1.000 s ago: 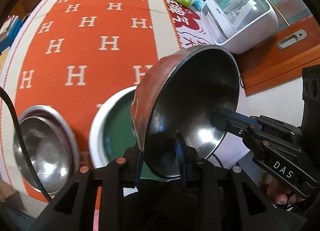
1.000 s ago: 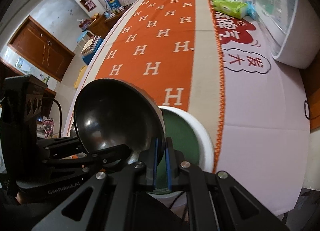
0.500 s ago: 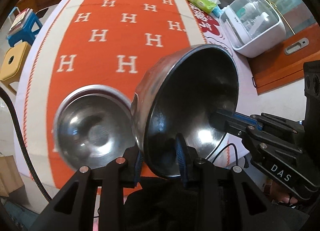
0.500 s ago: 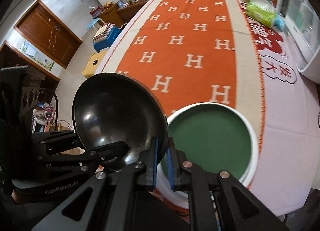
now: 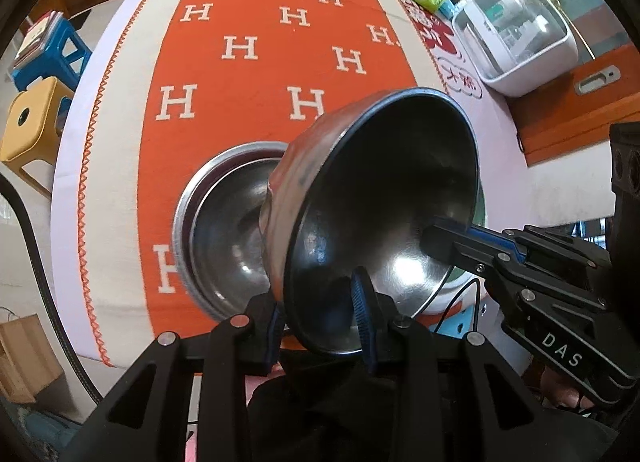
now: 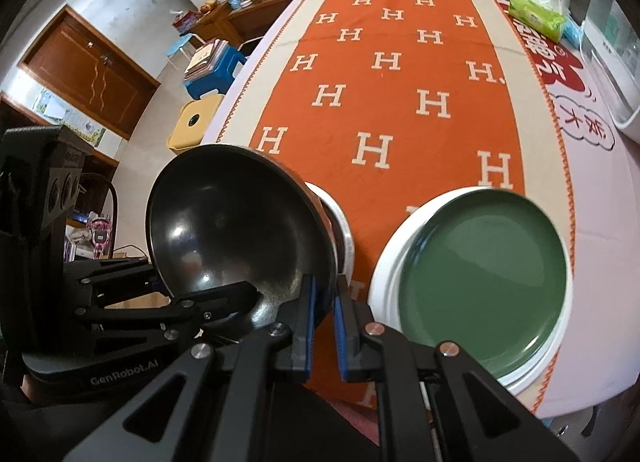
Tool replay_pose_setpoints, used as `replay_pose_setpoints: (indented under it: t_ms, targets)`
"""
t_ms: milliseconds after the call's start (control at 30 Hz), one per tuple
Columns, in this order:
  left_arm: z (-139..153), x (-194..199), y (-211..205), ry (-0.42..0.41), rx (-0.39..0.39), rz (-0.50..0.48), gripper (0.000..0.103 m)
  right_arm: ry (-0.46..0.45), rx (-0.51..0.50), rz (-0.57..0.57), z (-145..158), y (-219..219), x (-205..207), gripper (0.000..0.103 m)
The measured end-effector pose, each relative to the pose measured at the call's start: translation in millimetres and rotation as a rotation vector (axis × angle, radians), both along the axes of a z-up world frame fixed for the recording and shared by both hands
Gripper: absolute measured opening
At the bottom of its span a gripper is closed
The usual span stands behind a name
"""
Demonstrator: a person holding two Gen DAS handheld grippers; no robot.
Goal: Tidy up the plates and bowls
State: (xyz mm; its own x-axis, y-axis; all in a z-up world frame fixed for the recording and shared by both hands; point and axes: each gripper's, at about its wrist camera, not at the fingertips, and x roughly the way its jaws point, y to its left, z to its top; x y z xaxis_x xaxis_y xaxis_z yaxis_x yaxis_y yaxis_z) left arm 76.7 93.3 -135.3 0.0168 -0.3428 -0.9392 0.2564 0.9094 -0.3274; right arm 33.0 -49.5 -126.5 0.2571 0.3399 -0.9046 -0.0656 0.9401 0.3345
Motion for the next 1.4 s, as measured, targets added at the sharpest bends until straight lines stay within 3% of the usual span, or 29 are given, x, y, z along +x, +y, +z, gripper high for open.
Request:
replay_pose_setpoints:
  t_ms: [367, 633, 933, 1200, 1400]
  targets:
    - [-33.0, 9.5, 10.2, 0.096, 0.022, -0.182, 0.033, 0.069, -0.009, -0.170, -29.6, 22.0, -12.9, 0.011]
    - [-44.5, 13.5, 8.3, 0.121, 0.039, -0.300, 0.035, 0.083, 0.009, -0.313, -38.0, 26.0, -26.6, 0.012]
    - [-43.8, 18.6, 3.7, 0.100, 0.046, -0.349, 0.038, 0.075, 0.029, -0.387, -40.8, 29.5, -31.8, 0.013]
    - [-31.4, 21.2, 8.0, 0.024, 0.036, -0.387, 0.055, 0.056, 0.042, -0.447, -37.8, 28.3, -32.9, 0.015]
    - [-23.4, 30.5, 12.2, 0.001, 0.035, -0.400, 0.058, 0.062, 0.064, -0.497, -39.1, 24.7, -37.3, 0.015]
